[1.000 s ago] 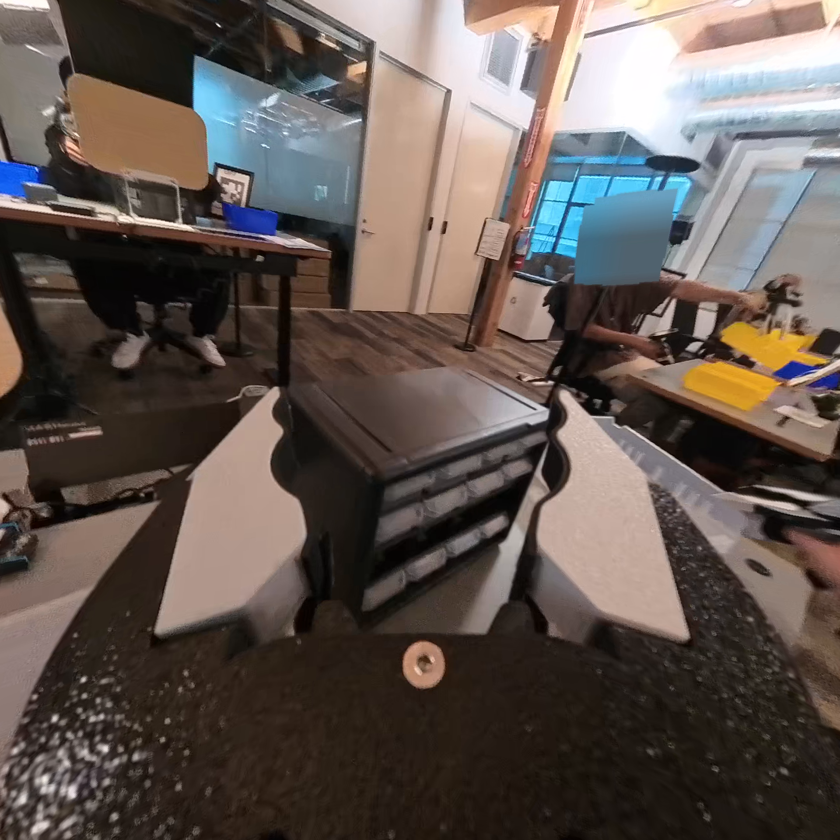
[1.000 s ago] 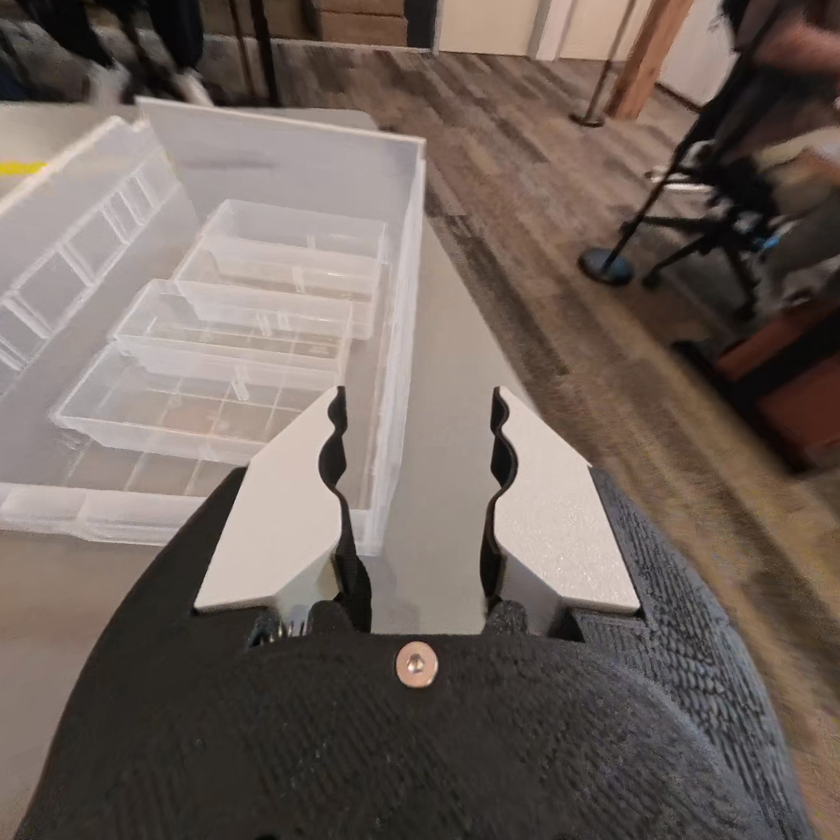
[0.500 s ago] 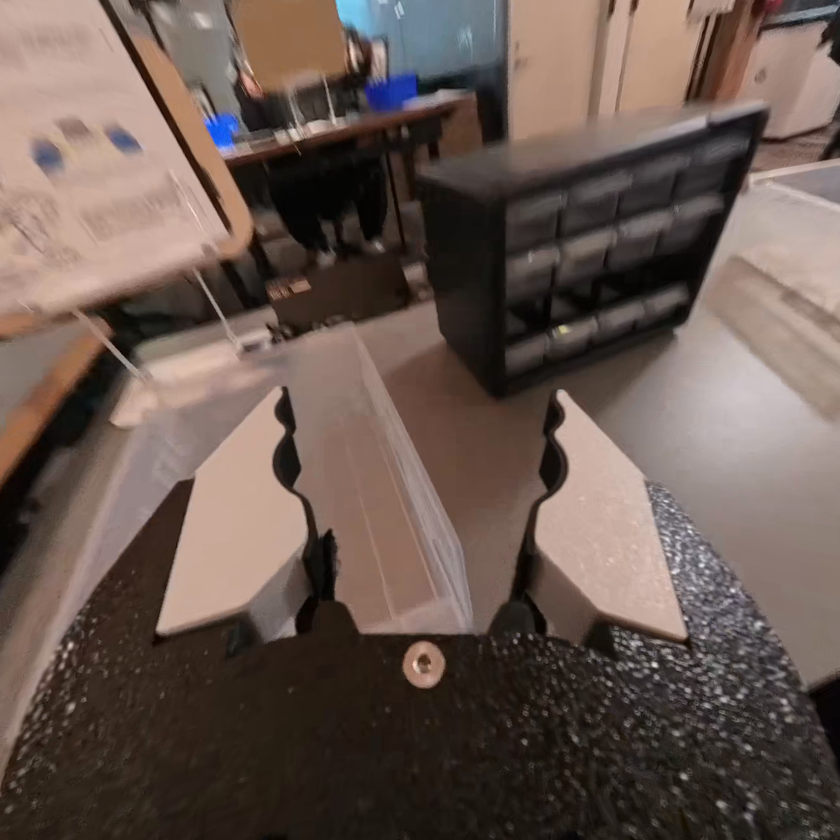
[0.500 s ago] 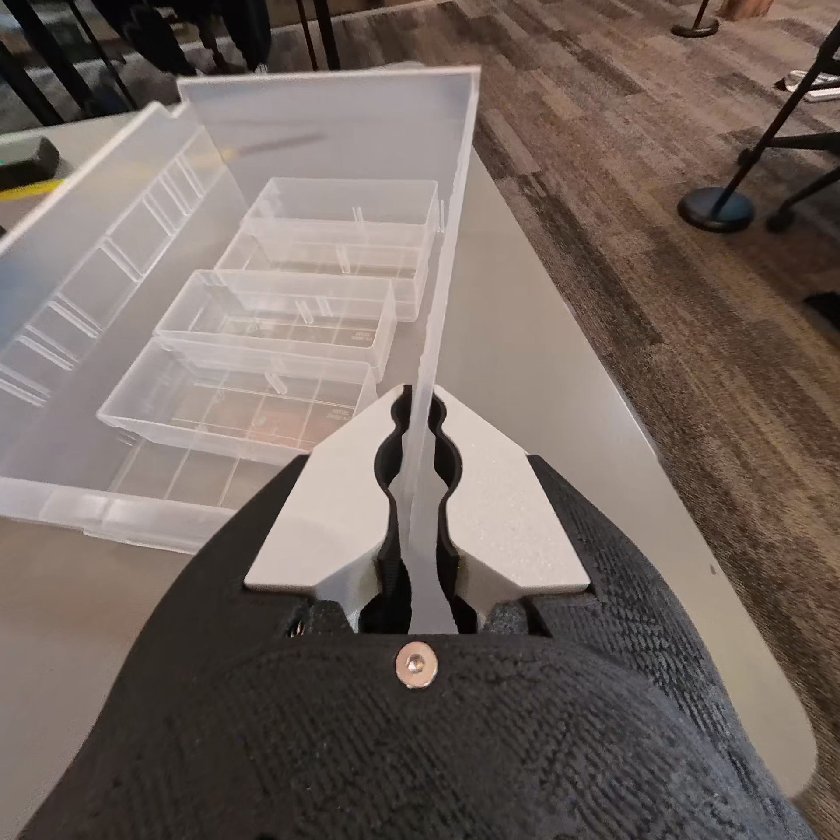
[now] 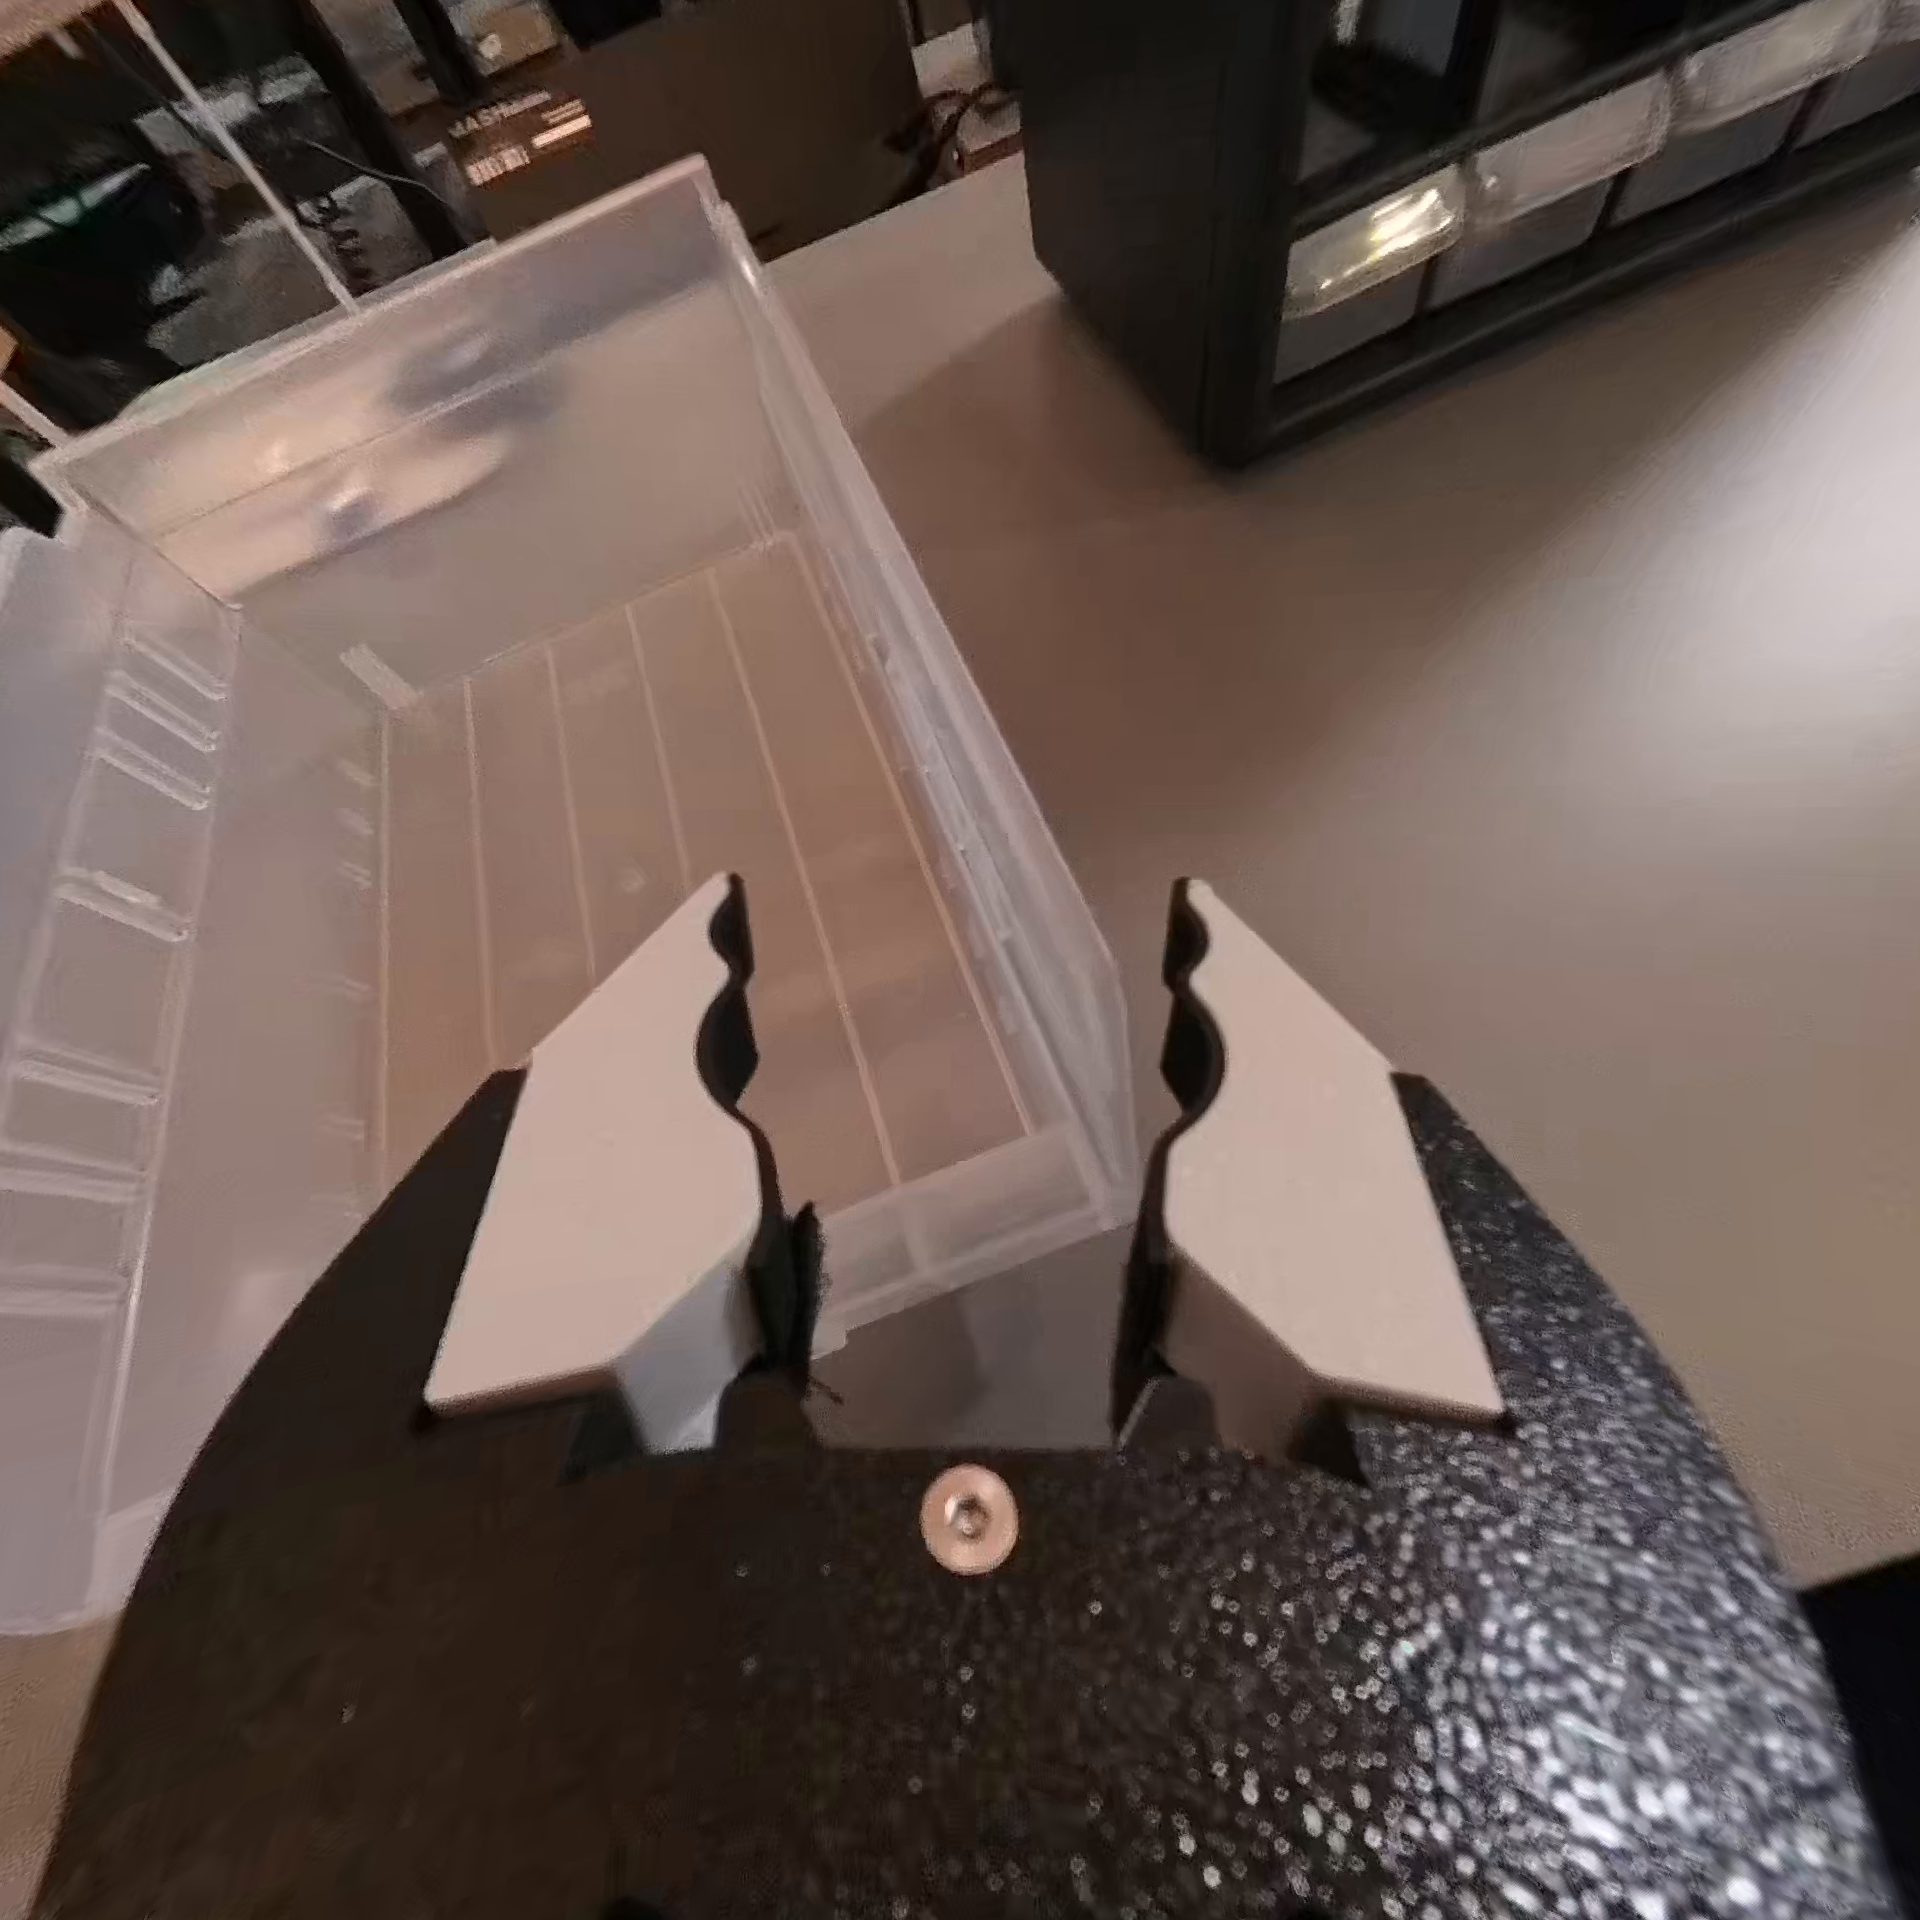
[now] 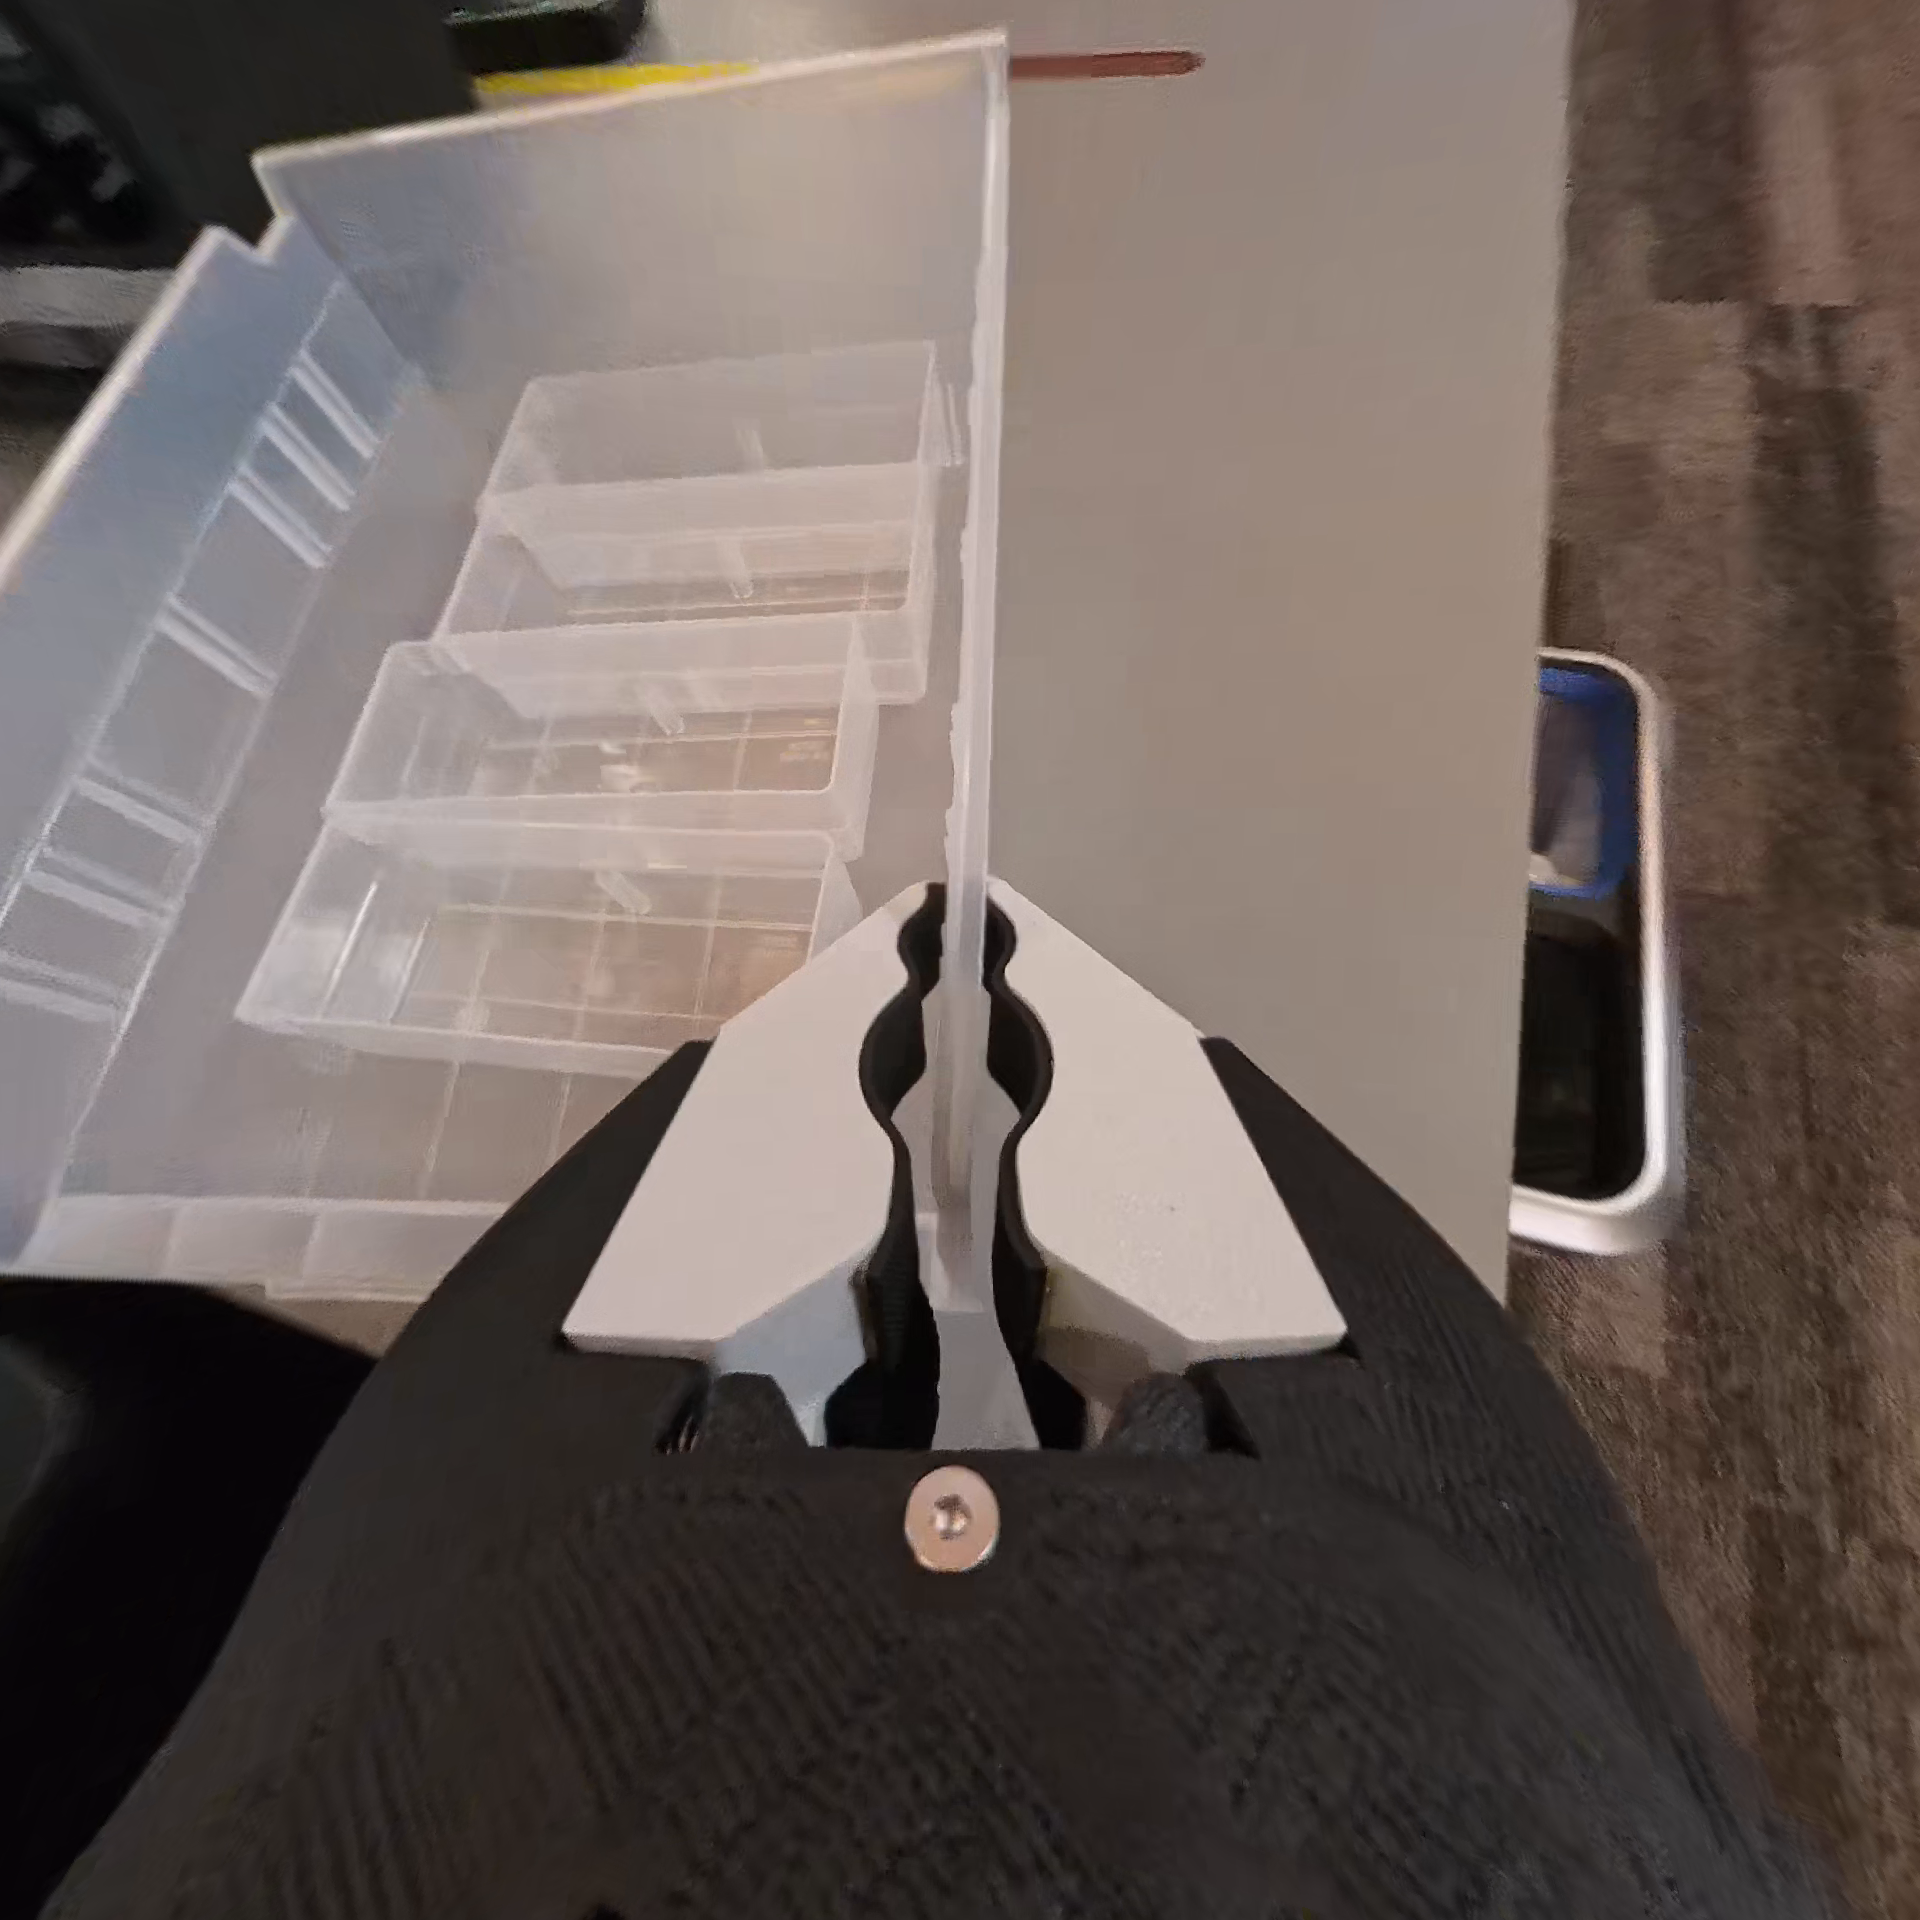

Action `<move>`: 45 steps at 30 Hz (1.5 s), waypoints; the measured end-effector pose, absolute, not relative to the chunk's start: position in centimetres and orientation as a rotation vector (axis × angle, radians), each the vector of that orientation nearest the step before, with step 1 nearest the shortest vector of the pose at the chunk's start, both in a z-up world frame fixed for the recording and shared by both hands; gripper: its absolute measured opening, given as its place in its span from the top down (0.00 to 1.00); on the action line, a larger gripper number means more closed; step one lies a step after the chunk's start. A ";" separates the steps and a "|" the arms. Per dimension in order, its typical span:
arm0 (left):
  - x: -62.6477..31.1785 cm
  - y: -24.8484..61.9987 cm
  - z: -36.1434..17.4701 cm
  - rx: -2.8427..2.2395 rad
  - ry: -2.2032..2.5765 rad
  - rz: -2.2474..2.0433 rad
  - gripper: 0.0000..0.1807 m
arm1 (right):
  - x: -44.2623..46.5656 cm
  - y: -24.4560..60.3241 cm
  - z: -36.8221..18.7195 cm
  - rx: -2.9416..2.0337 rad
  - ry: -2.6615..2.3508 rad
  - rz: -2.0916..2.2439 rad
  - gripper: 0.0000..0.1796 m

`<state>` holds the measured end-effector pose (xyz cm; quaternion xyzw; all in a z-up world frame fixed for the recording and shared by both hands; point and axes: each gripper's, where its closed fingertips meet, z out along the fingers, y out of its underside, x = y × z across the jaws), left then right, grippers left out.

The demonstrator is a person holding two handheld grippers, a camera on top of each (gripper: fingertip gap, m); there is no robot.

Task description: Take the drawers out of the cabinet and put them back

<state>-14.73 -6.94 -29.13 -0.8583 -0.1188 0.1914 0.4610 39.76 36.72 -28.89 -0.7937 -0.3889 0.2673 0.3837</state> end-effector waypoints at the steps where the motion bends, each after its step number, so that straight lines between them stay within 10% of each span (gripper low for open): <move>1: -14.9 -7.0 -29.2 -2.110 -0.285 0.508 0.62 | 39.8 36.6 -28.8 -2.006 -1.039 0.728 0.98; 12: -16.4 -8.5 -28.2 -2.004 -0.291 0.762 0.98 | 34.1 34.0 -28.6 -1.787 -1.458 1.074 0.98; 45: -15.1 -21.7 -10.4 -1.524 -0.219 0.891 0.99 | -0.7 9.2 -28.2 -1.558 -1.747 1.178 0.99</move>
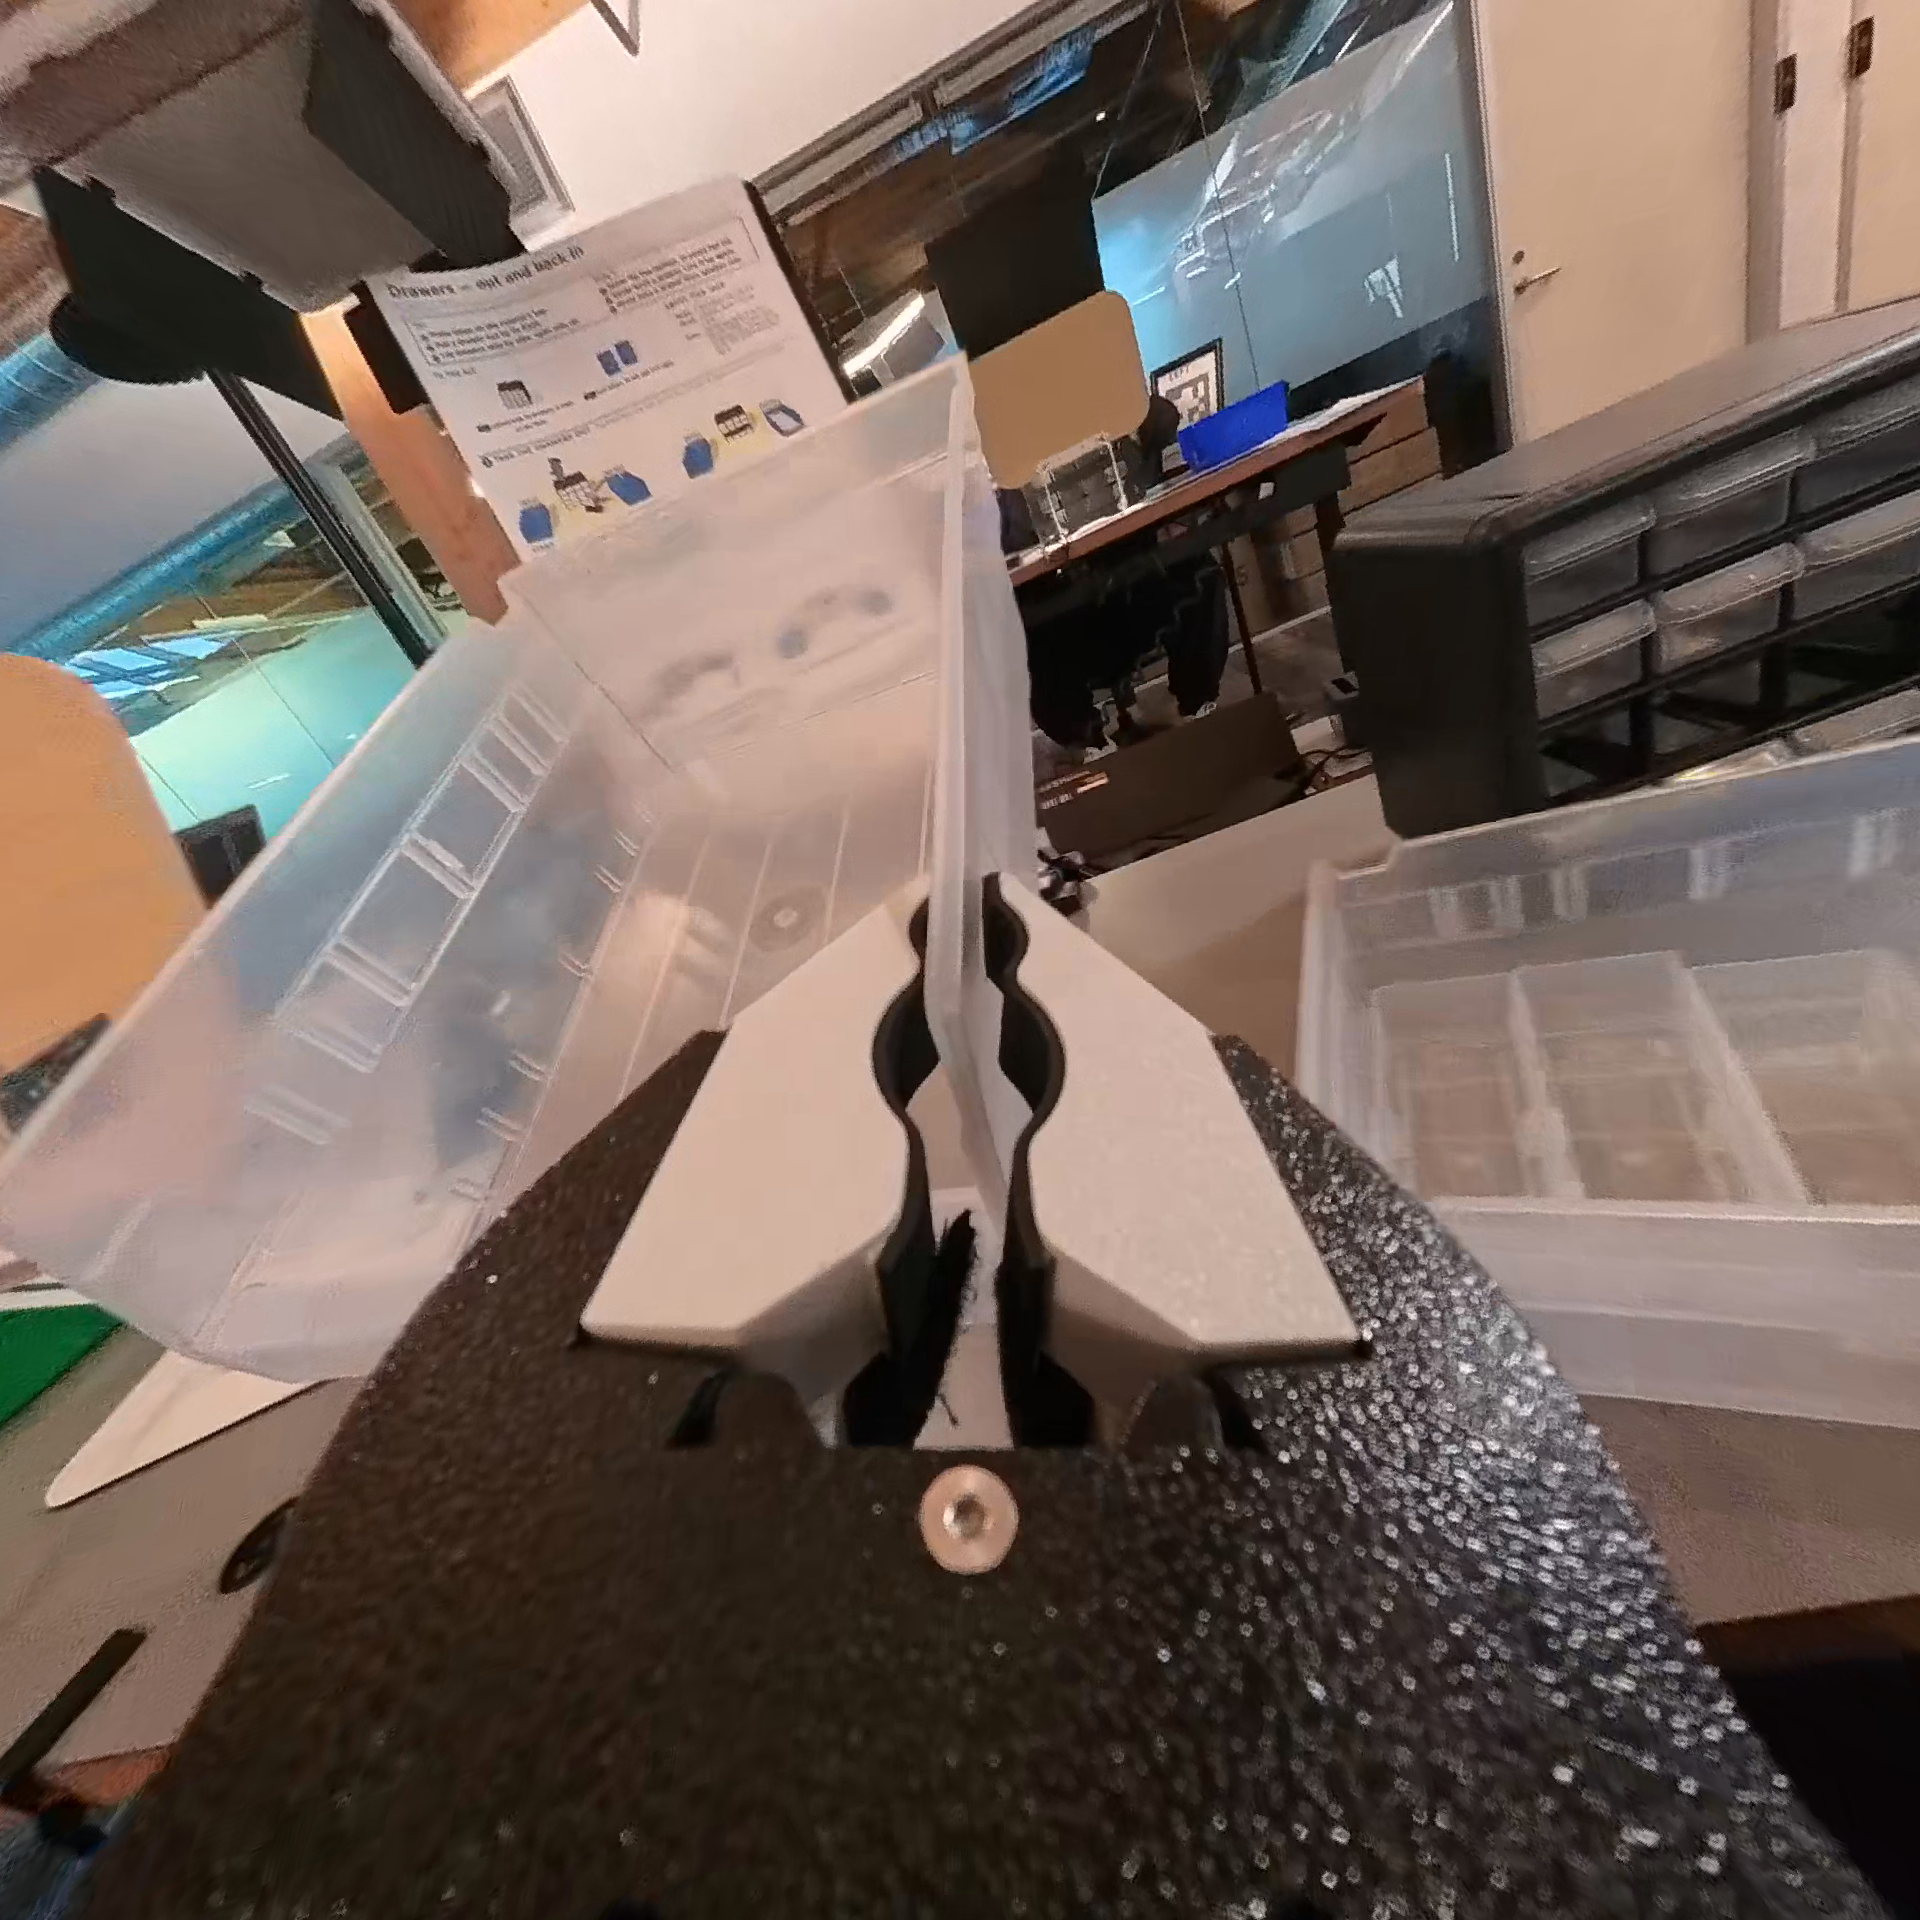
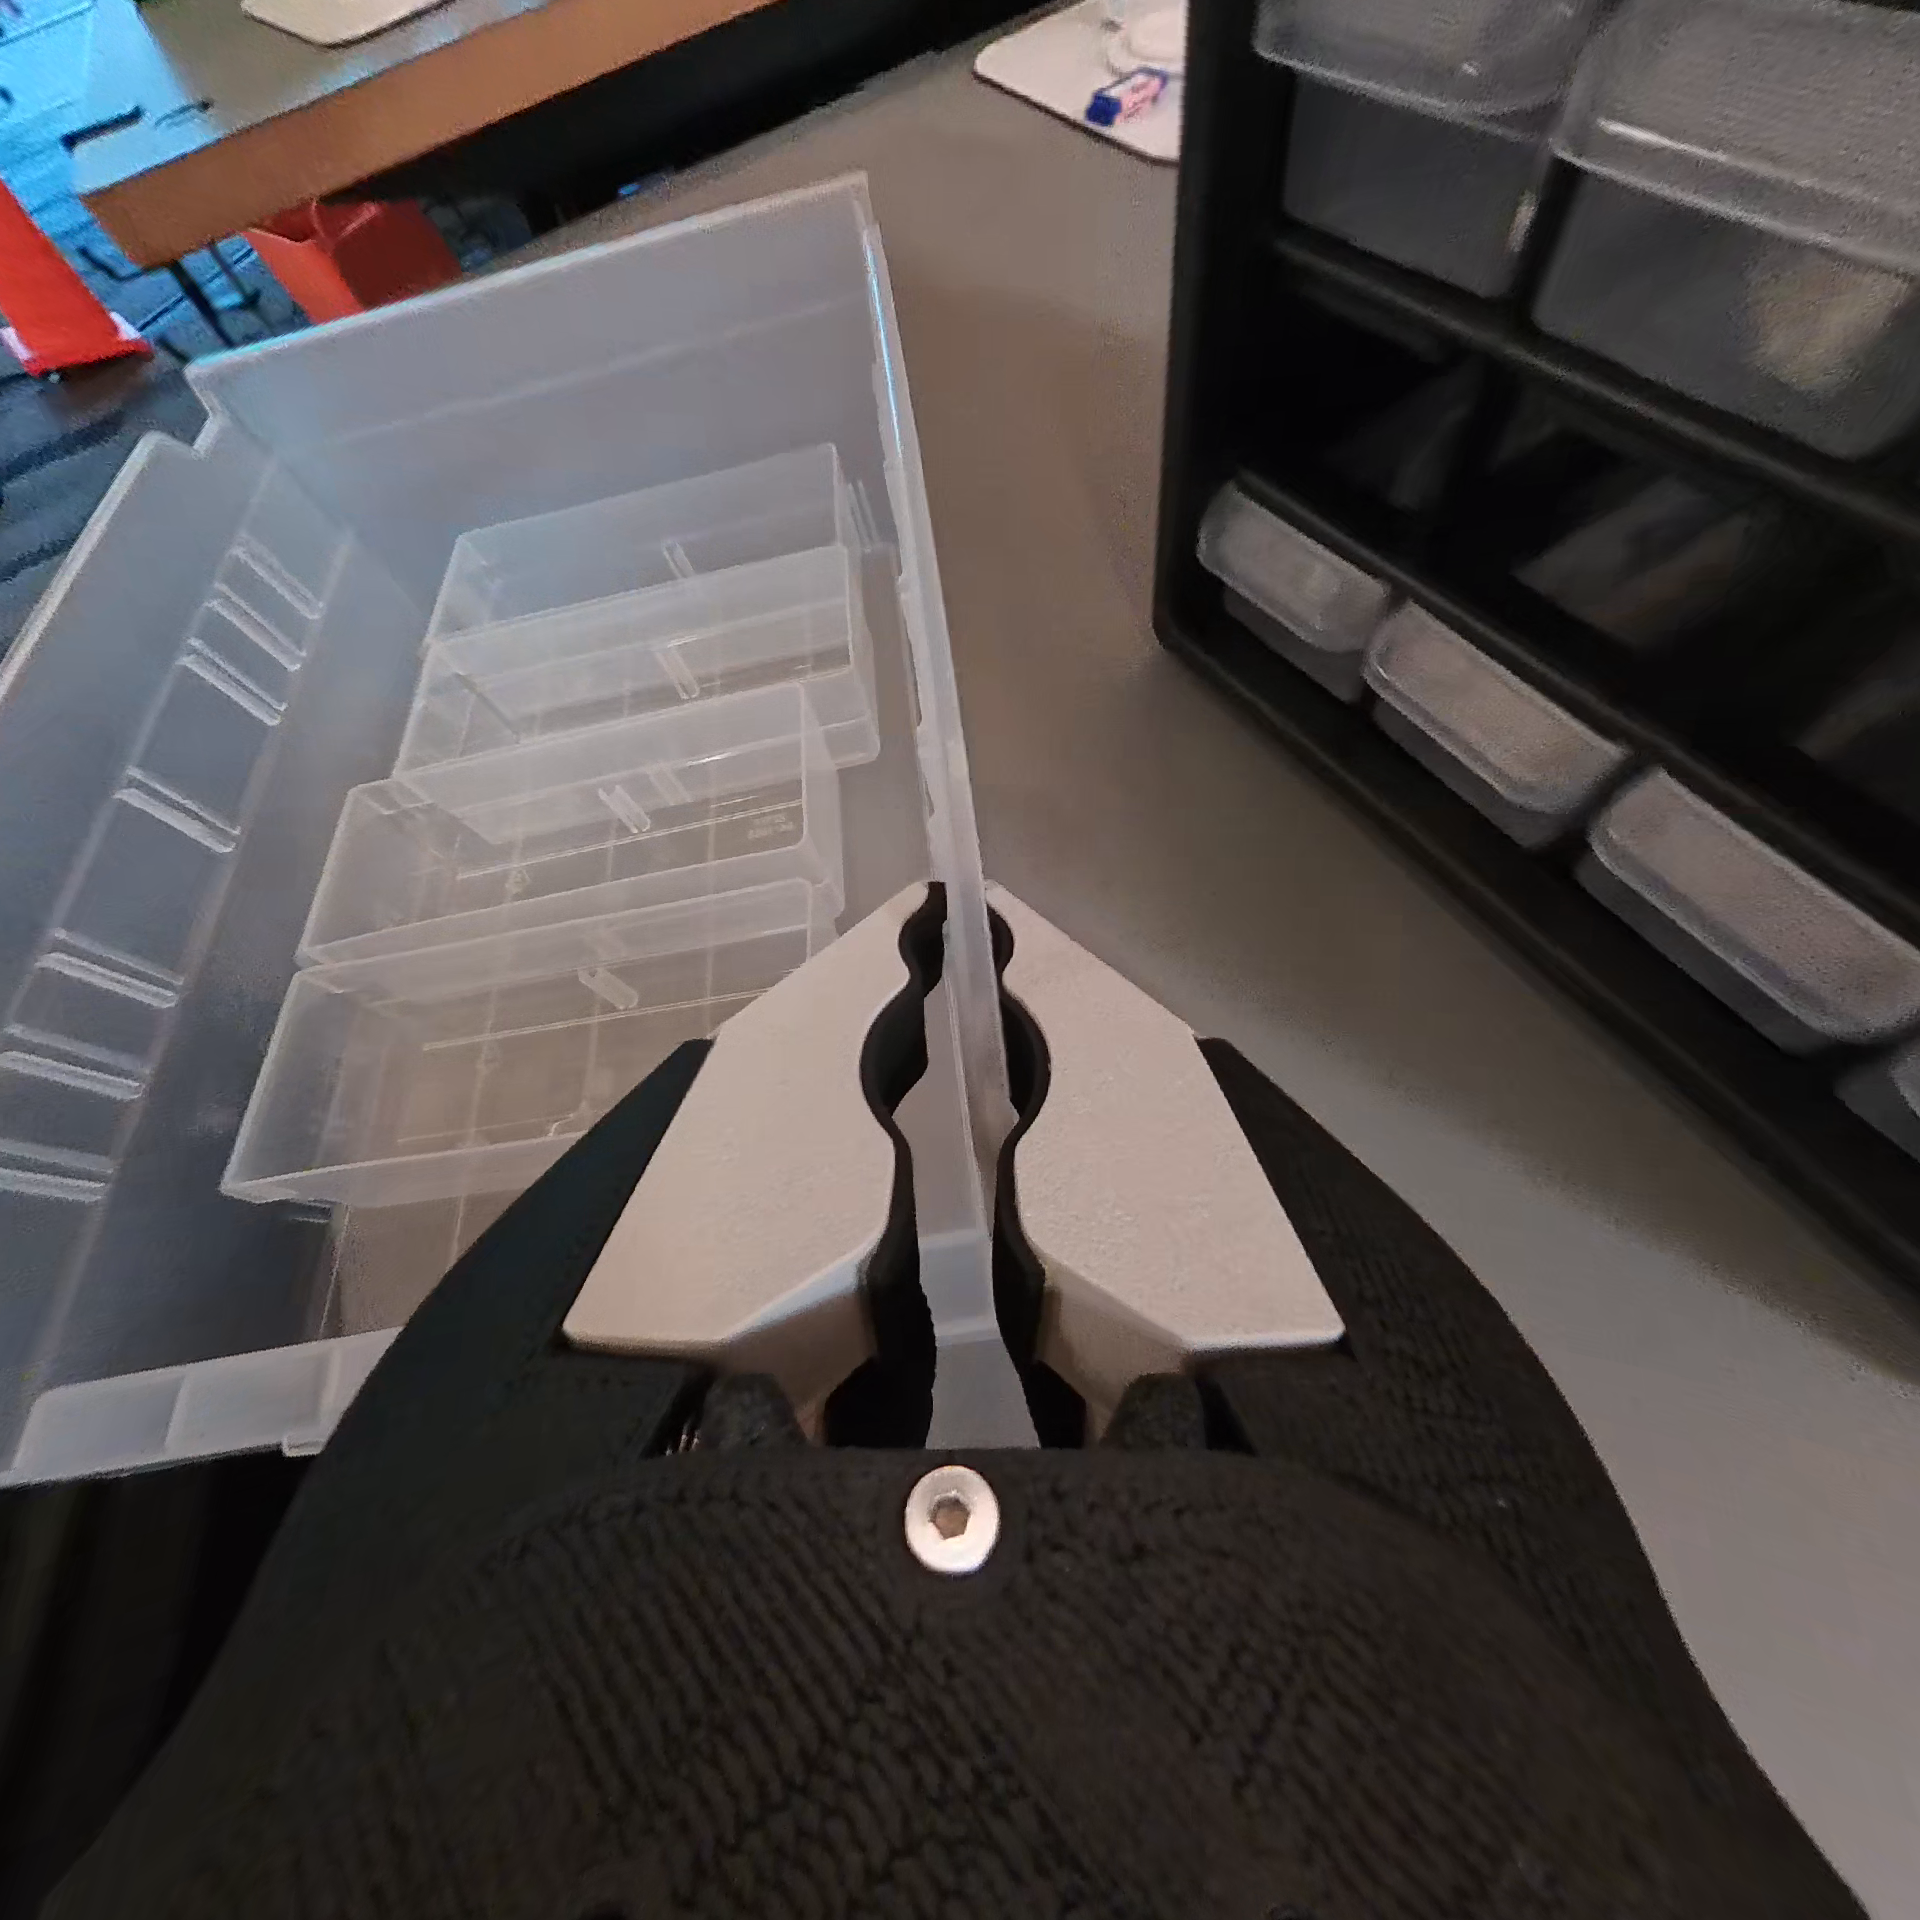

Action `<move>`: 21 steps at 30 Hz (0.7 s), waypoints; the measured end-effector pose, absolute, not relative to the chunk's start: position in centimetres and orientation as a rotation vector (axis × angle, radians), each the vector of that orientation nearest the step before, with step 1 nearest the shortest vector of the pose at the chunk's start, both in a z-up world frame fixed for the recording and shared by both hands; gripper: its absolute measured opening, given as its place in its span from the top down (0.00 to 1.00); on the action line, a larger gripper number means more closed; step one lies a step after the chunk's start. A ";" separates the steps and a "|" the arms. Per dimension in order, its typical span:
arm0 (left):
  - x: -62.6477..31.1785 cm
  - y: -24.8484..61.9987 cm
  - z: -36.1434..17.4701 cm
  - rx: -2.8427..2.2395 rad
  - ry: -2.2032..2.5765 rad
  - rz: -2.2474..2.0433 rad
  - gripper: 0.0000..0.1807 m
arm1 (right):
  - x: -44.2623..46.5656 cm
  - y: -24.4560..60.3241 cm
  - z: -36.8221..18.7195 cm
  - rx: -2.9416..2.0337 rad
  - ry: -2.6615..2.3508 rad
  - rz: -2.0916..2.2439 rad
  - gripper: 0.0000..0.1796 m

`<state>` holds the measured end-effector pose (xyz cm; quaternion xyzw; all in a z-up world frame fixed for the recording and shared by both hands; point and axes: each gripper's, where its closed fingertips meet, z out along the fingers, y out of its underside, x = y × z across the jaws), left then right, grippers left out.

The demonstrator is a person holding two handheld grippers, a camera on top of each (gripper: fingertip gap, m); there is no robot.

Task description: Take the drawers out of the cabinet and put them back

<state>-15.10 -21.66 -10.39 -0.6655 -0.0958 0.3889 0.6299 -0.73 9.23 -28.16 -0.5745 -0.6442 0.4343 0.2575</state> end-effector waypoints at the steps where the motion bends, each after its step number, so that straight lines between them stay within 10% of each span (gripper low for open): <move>1: -15.1 -22.0 -10.2 -1.516 -0.218 0.894 0.99 | -2.0 8.8 -28.3 -1.567 -1.729 1.173 0.99; 9: -15.3 -23.1 -8.9 -1.455 -0.216 0.911 0.99 | -11.8 6.8 -28.1 -1.697 -1.390 1.107 0.99; 13: -14.1 -22.3 -7.9 -1.419 -0.181 0.907 0.99 | -15.6 1.7 -26.7 -1.606 -1.396 1.378 0.74; 21: -4.1 -17.7 -4.7 -1.301 0.118 0.642 0.99 | -4.8 0.0 -18.0 -0.892 -1.448 1.374 0.67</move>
